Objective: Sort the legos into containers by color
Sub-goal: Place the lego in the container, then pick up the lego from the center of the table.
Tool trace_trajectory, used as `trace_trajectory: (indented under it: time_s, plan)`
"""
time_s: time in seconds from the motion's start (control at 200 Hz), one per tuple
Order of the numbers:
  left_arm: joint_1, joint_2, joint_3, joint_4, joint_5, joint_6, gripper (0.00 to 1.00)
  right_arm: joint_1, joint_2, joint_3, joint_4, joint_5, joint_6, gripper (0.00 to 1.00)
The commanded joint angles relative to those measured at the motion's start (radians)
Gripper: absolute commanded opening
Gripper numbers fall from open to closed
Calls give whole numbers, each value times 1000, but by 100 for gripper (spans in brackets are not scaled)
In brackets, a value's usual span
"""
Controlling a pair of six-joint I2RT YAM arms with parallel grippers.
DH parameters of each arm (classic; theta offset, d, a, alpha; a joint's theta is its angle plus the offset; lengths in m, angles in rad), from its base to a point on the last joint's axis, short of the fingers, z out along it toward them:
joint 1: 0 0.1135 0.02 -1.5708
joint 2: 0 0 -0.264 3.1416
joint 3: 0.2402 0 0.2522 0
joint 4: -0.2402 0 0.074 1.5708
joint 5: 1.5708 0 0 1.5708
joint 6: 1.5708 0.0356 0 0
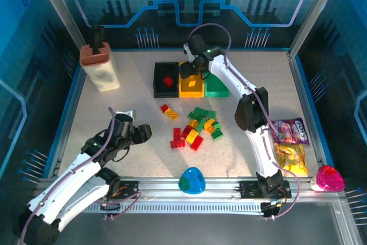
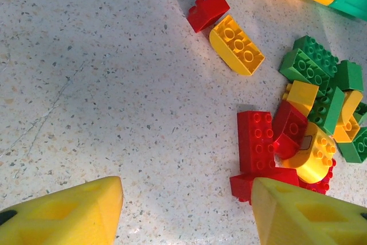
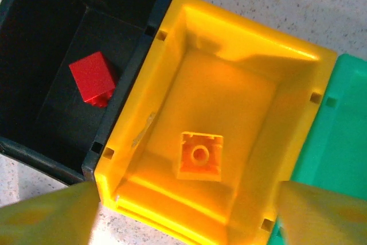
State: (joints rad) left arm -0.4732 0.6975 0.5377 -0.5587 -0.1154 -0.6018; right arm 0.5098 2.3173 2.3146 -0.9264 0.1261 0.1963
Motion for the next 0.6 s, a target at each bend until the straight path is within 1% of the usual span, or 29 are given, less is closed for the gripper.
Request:
trace_trajectory:
  time_s: [0.0, 0.07, 0.205, 0.34, 0.42, 0.595]
  plan:
    - [-19, 5, 56, -40, -27, 17, 62, 14, -49, 5, -25, 27, 9, 93]
    - [-33, 21, 72, -48, -39, 28, 61, 24, -113, -51, 2, 30, 12, 92]
    - [-67, 50, 85, -25, -40, 33, 61, 38, -266, -226, 78, 28, 18, 91]
    - [-122, 125, 109, 4, -44, 47, 62, 41, -433, -449, 160, 14, 37, 89]
    - [-163, 196, 143, 14, -55, 67, 62, 39, -528, -587, 196, 16, 48, 86]
    - [-230, 320, 196, 74, -69, 88, 62, 25, -663, -819, 230, 38, 92, 78]
